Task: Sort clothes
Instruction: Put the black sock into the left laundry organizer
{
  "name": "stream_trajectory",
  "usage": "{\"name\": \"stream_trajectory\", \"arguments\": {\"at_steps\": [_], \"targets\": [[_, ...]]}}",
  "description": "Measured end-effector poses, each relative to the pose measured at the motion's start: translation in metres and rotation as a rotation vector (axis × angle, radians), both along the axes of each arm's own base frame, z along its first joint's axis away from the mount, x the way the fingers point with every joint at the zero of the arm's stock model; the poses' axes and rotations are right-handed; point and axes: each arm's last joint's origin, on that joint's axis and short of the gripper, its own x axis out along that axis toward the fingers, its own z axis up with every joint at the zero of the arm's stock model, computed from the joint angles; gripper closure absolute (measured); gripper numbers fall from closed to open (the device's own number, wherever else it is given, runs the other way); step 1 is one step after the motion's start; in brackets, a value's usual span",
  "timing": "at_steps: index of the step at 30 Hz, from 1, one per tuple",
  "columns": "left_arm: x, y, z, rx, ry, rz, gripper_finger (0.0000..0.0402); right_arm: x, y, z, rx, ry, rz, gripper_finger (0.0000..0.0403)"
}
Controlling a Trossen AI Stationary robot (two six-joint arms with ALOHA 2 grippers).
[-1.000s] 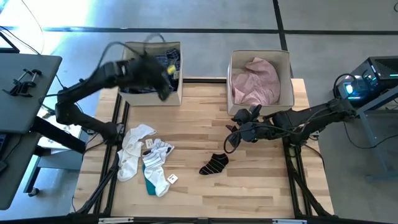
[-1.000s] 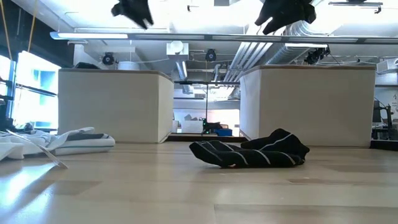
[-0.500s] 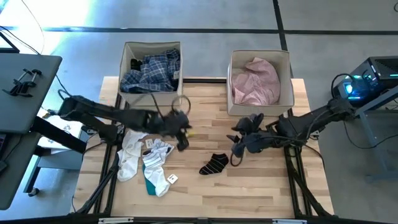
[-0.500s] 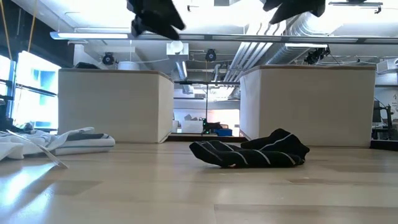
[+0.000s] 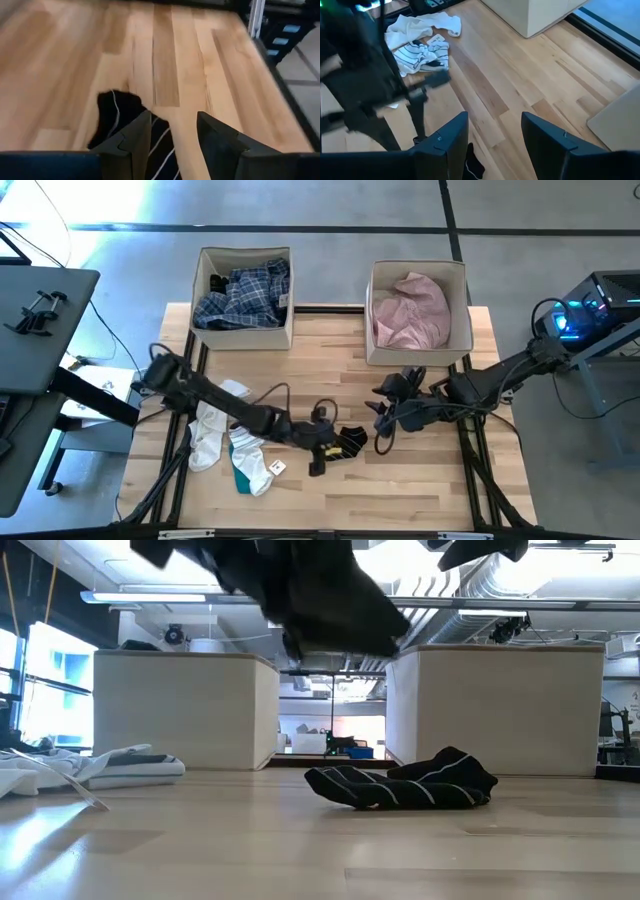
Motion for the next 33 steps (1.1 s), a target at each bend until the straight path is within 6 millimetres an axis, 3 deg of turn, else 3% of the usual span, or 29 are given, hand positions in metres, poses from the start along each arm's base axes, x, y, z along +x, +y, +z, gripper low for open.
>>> {"name": "stream_trajectory", "arguments": {"at_steps": [8, 14, 19, 27, 33], "targets": [[0.024, -0.003, -0.045, 0.074, 0.091, -0.026, 0.0212, 0.0, -0.001, 0.0, -0.019, -0.001, -0.007, 0.0231], [0.045, -0.002, -0.057, 0.105, 0.254, 0.005, 0.0216, 0.0, -0.001, 0.0, -0.015, -0.002, -0.01, 0.0231], [0.045, 0.0, -0.055, 0.15, 0.415, 0.013, 0.0261, 0.0, -0.001, 0.0, -0.012, -0.007, -0.012, 0.0231], [0.037, 0.001, -0.053, 0.067, 0.536, 0.046, 0.0389, 0.001, 0.0, 0.001, -0.007, -0.017, -0.012, 0.0231], [0.033, -0.006, -0.03, 0.093, 0.585, 0.04, 0.0397, 0.001, 0.0, 0.001, -0.008, -0.018, -0.012, 0.0231]]}}
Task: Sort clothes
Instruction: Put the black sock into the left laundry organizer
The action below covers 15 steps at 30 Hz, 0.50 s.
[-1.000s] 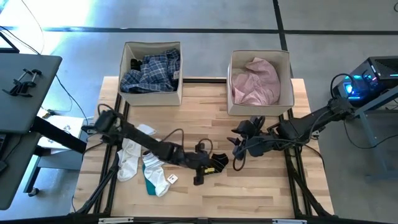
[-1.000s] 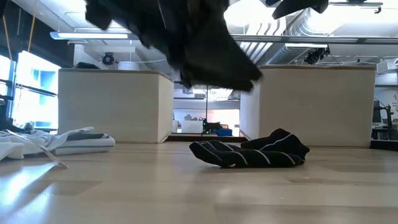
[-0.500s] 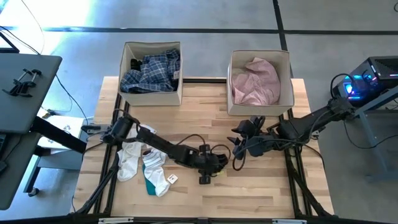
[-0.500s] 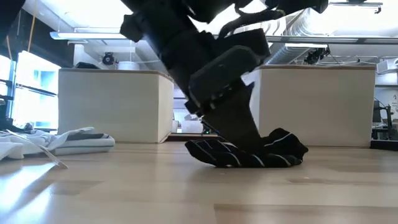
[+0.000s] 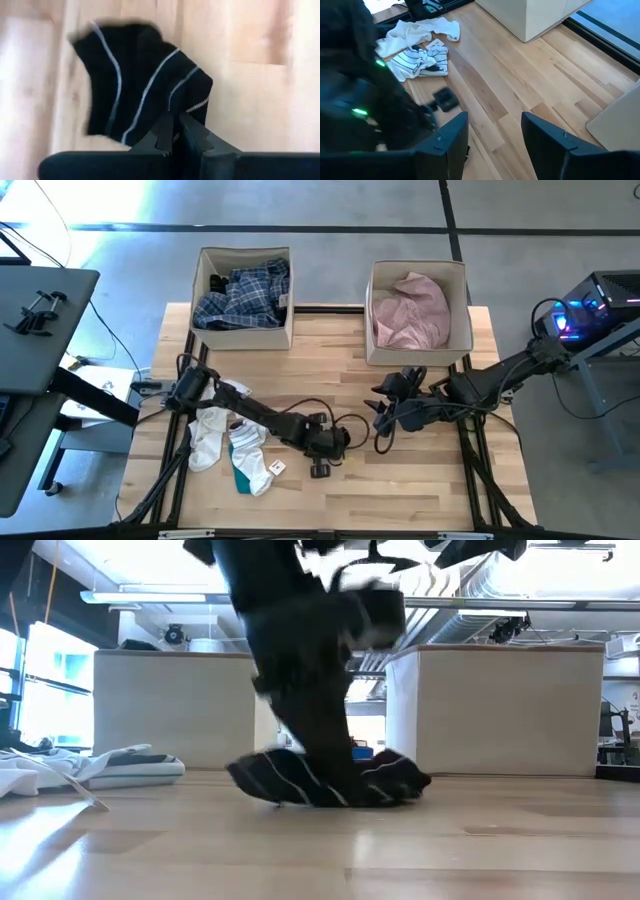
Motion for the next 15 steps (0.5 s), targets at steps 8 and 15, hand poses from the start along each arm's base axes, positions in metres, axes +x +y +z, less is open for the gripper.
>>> {"name": "stream_trajectory", "arguments": {"at_steps": [8, 15], "targets": [[-0.019, 0.003, 0.083, 0.237, -0.017, -0.002, 0.04, 0.001, -0.001, 0.001, -0.017, -0.018, -0.02, 0.0231], [-0.056, 0.056, 0.176, 0.411, -0.103, 0.246, 0.0401, 0.001, 0.0, 0.001, -0.017, -0.021, -0.021, 0.0231]]}}
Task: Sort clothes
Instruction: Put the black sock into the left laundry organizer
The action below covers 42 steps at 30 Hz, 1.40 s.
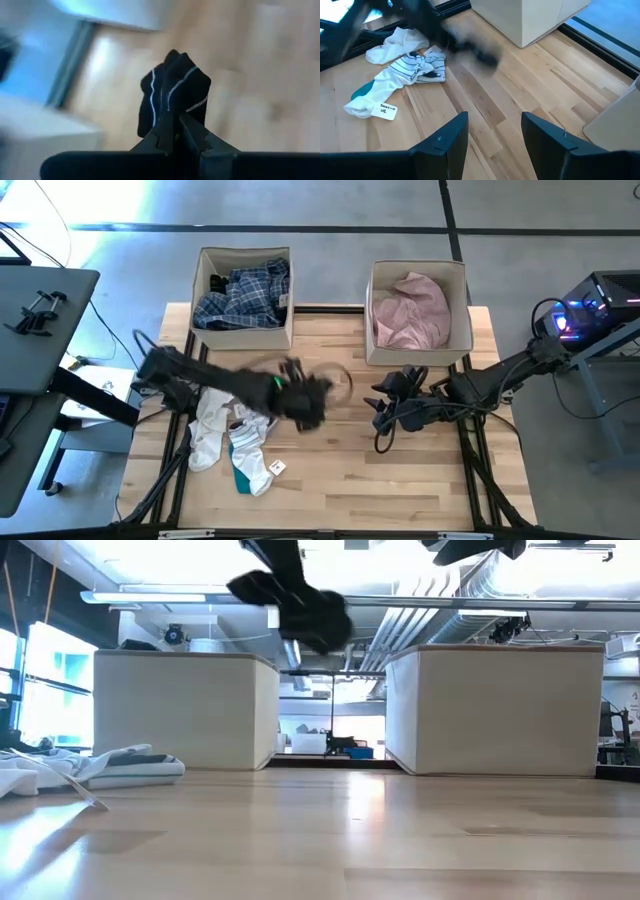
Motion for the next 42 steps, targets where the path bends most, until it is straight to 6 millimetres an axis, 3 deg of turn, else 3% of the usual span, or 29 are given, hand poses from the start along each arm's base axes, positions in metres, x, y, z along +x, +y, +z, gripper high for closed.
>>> {"name": "stream_trajectory", "arguments": {"at_steps": [4, 7, 12, 16, 21, 27, 34, 42], "targets": [[-0.037, 0.046, 0.048, 0.069, -0.072, 0.188, 0.0401, 0.0, 0.0, 0.0, 0.001, -0.002, 0.0, 0.0231], [-0.072, 0.086, 0.071, 0.07, -0.092, 0.369, 0.0401, 0.0, 0.0, 0.0, 0.001, -0.003, 0.0, 0.0231], [-0.133, 0.15, 0.093, 0.068, -0.075, 0.704, 0.0401, 0.0, 0.0, 0.0, 0.002, -0.004, 0.0, 0.0231], [-0.165, 0.192, 0.102, 0.08, -0.073, 0.833, 0.0401, 0.0, 0.0, 0.0, -0.006, -0.007, -0.007, 0.0231], [-0.188, 0.231, 0.099, 0.024, -0.058, 0.907, 0.0401, 0.0, 0.0, 0.0, -0.011, -0.01, -0.014, 0.0231], [-0.196, 0.266, 0.079, -0.034, -0.05, 0.945, 0.0401, 0.0, 0.0, 0.0, -0.01, -0.011, -0.015, 0.0231], [-0.206, 0.294, 0.048, -0.081, -0.093, 1.016, 0.0401, 0.0, 0.0, 0.0, -0.01, -0.011, -0.015, 0.0231], [-0.215, 0.314, 0.032, -0.045, -0.172, 1.086, 0.0401, 0.0, 0.0, 0.0, -0.009, -0.011, -0.015, 0.0231]]}}
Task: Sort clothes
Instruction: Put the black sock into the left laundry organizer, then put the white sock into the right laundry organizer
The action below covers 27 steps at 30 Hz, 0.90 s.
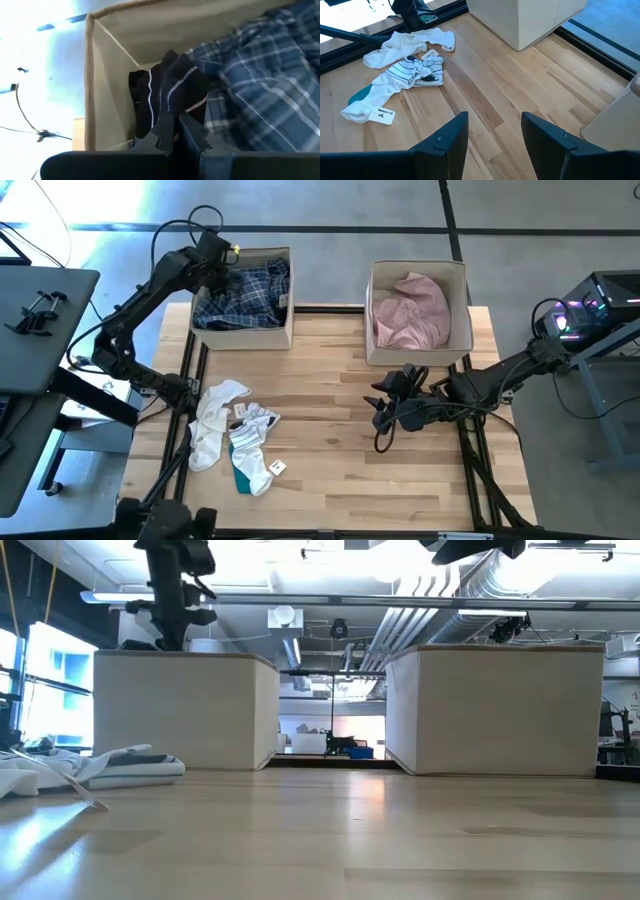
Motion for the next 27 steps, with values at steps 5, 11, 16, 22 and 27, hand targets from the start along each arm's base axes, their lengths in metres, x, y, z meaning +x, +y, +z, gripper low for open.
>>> {"name": "stream_trajectory", "arguments": {"at_steps": [5, 11, 16, 22, 27], "targets": [[-0.006, 0.009, -0.003, 0.035, -0.033, 0.046, 0.0381, 0.0, 0.0, 0.0, 0.0, 0.0, 0.0, 0.0231], [-0.012, 0.015, -0.001, 0.036, -0.083, 0.033, 0.0309, 0.0, 0.0, 0.0, 0.0, 0.0, 0.0, 0.0231], [-0.015, 0.014, -0.001, 0.01, -0.139, 0.042, 0.0246, 0.0, 0.0, 0.0, 0.0, 0.0, 0.0, 0.0231], [-0.01, -0.01, 0.013, 0.027, -0.151, -0.051, 0.022, 0.0, 0.0, 0.0, 0.0, 0.0, 0.0, 0.0231], [0.007, -0.065, 0.039, 0.098, -0.186, -0.278, 0.0241, 0.0, 0.0, 0.0, -0.008, -0.002, -0.005, 0.0231]]}}
